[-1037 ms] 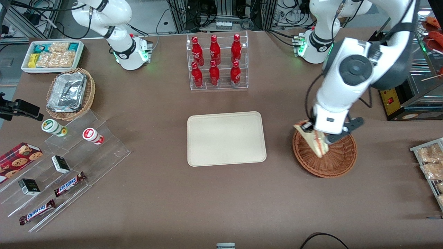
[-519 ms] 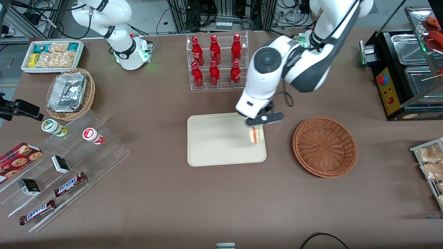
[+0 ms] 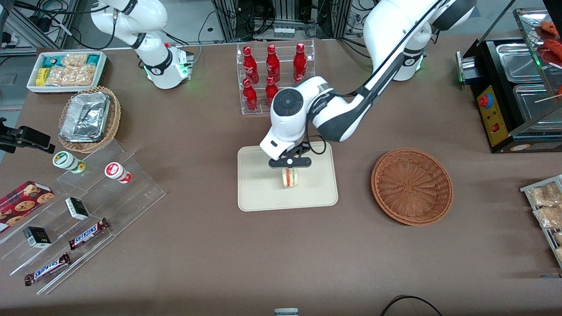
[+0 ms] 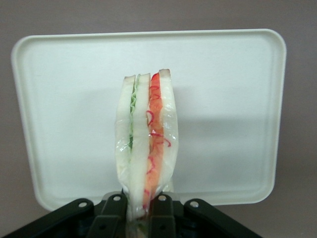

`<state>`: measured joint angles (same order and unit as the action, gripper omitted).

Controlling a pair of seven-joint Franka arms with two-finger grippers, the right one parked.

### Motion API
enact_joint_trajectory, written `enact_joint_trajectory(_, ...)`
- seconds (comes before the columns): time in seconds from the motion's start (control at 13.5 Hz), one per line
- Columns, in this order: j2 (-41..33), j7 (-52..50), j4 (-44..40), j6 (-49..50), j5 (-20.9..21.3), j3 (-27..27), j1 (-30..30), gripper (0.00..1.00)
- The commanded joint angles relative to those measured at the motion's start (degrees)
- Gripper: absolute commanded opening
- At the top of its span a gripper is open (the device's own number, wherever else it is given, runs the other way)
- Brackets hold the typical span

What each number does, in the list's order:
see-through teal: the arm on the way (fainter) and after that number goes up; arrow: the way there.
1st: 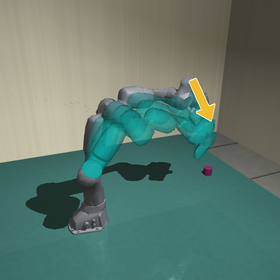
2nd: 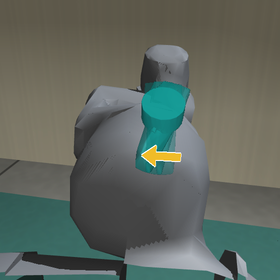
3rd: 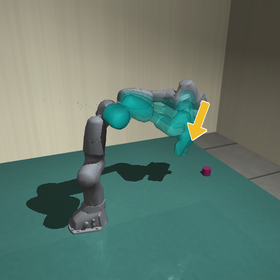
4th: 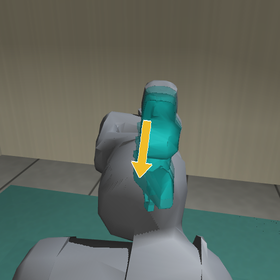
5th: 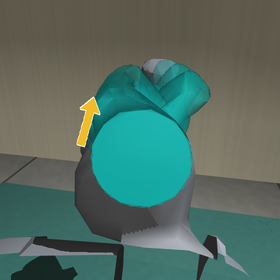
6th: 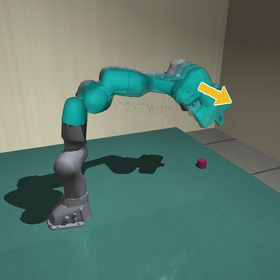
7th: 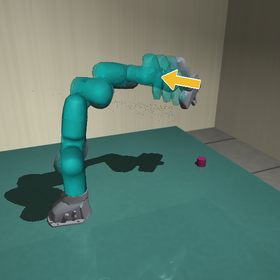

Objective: Place sandwich from basket to tray
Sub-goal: 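Lower the sandwich onto the tray and open the left gripper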

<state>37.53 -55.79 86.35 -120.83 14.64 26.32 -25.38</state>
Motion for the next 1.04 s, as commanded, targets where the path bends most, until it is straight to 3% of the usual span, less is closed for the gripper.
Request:
enact_joint_trajectory(0.0, 4.2, -2.3, -2.9, -2.5, 2.5, -0.7, -1.2, 0.0)
enact_joint_trajectory(0.3, 7.2, -2.4, -3.1, -3.1, 5.3, -0.7, -1.2, 0.0)
enact_joint_trajectory(0.37, 7.7, -2.4, -3.1, -3.8, 5.4, -0.7, -1.2, 0.07)
enact_joint_trajectory(0.44, 7.9, -2.3, -3.1, -4.3, 5.4, -0.7, -1.2, 0.47)
enact_joint_trajectory(0.52, 7.8, -2.0, -3.1, -4.3, 5.4, -0.7, -1.2, 0.96)
enact_joint_trajectory(0.59, 7.5, -2.1, -3.2, -4.2, 5.4, -0.7, -1.2, 1.0)
enact_joint_trajectory(0.96, 0.3, -2.4, -4.1, 1.9, 4.6, -0.7, 0.2, 1.0)
